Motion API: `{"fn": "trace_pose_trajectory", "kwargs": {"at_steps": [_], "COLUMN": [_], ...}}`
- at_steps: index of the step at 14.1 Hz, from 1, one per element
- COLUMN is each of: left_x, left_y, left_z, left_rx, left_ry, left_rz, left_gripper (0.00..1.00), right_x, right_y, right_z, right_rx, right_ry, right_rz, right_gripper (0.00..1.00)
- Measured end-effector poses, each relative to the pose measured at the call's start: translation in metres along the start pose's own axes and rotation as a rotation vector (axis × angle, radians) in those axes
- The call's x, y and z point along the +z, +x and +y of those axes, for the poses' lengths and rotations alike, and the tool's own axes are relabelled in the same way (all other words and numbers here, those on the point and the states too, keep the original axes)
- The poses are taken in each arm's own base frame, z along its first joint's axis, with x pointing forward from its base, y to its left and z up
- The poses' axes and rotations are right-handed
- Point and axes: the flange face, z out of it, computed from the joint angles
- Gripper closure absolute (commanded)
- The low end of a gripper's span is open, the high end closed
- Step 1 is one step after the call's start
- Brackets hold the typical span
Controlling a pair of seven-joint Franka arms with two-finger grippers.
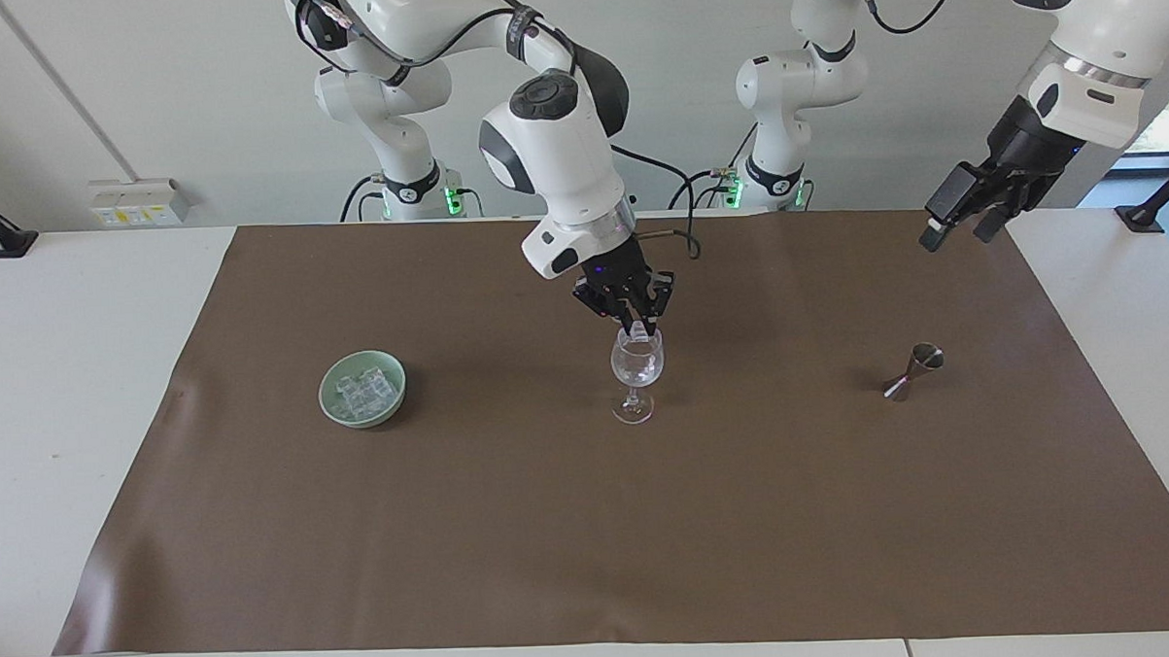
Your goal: Pour wine and add ice with both arms
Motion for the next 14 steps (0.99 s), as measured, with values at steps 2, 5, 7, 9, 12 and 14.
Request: {"fn": "trace_pose_trajectory", "kwargs": {"at_steps": [2,5,7,9,12,14], "left_x": [-0.005,-0.008,-0.01,-0.01,-0.012,-0.011], "left_y": [-0.009,-0.026,-0.034,-0.036,-0.032,-0.033], "left_z": [0.015,0.035,0.035,0.028,0.008,0.005], "left_rx": [0.116,0.26,0.279,0.268,0.25,0.248], "left_ry": [0.09,0.114,0.118,0.099,0.093,0.094], "left_rz": [0.007,-0.025,-0.046,-0.074,-0.092,-0.105], "left_gripper": [0.0,0.0,0.0,0.0,0.0,0.0], "right_x": [0.003,0.003,0.003,0.003,0.002,0.0], "right_y": [0.001,0.001,0.001,0.001,0.002,0.003], "right_z": [0.0,0.0,0.0,0.0,0.0,-0.001], "right_rx": [0.001,0.001,0.001,0.001,0.001,-0.003], "right_ry": [0.002,0.003,0.004,0.004,0.008,0.008], "right_rz": [0.0,0.001,0.001,0.001,0.004,0.013], "right_gripper": [0.99,0.68,0.43,0.2,0.0,0.0]}}
